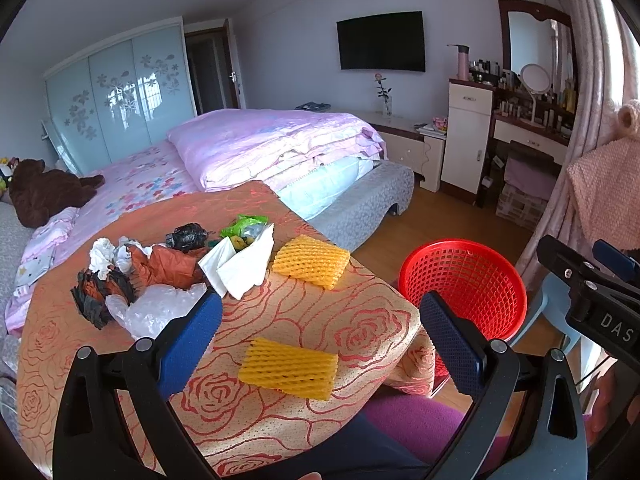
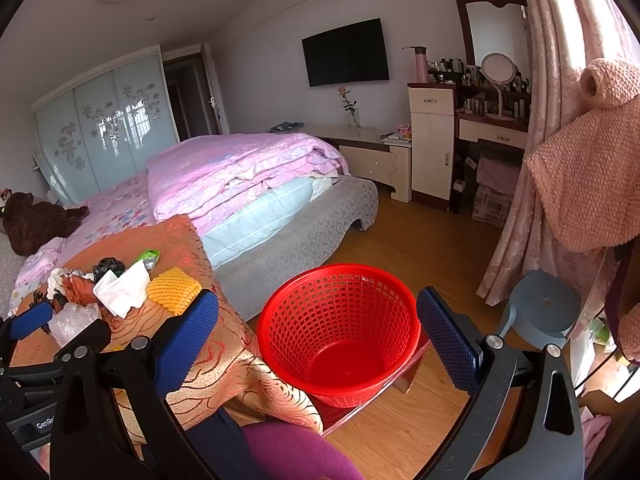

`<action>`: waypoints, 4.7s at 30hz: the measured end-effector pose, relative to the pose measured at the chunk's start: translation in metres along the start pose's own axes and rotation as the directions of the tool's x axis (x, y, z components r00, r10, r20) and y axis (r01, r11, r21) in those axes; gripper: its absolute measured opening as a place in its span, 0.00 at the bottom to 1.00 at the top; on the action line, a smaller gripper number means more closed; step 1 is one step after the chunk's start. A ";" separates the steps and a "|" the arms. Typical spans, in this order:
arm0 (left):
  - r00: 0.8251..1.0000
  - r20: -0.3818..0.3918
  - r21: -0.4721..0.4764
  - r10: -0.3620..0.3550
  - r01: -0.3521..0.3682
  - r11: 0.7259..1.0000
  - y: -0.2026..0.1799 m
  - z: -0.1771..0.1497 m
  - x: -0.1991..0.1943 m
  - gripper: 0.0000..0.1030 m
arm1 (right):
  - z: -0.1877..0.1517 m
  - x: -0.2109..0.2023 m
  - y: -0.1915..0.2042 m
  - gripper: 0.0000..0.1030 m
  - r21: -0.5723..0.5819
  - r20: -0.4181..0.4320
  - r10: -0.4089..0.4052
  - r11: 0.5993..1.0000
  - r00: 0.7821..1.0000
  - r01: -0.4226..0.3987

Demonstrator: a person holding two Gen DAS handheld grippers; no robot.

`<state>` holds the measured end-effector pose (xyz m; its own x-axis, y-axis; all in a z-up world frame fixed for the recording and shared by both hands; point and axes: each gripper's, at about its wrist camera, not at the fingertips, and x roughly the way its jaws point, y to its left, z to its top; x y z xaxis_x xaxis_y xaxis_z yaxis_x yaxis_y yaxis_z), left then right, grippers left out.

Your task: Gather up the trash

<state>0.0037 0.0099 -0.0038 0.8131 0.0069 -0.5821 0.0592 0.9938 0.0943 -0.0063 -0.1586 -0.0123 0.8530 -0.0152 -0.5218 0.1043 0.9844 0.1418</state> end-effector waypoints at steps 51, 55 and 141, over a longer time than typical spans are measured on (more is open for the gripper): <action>1.000 -0.009 -0.007 -0.002 0.002 1.000 0.004 -0.001 0.001 0.93 | -0.003 0.000 0.004 0.93 -0.002 -0.004 0.003 1.000 1.000 -0.003; 1.000 -0.018 -0.027 -0.002 0.002 1.000 0.010 -0.004 0.003 0.93 | -0.003 0.000 0.004 0.93 -0.001 -0.005 0.003 1.000 1.000 -0.003; 0.957 -0.062 -0.362 0.284 -0.286 0.887 0.215 -0.027 -0.036 0.17 | -0.034 0.065 0.233 0.93 -0.343 -0.369 0.461 0.740 0.807 -0.579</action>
<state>-0.0287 0.2263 0.0153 0.7588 0.2953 -0.5805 -0.3901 0.9198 -0.0421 0.0558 0.0753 -0.0415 0.5474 0.5063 -0.6664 -0.5923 0.7969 0.1189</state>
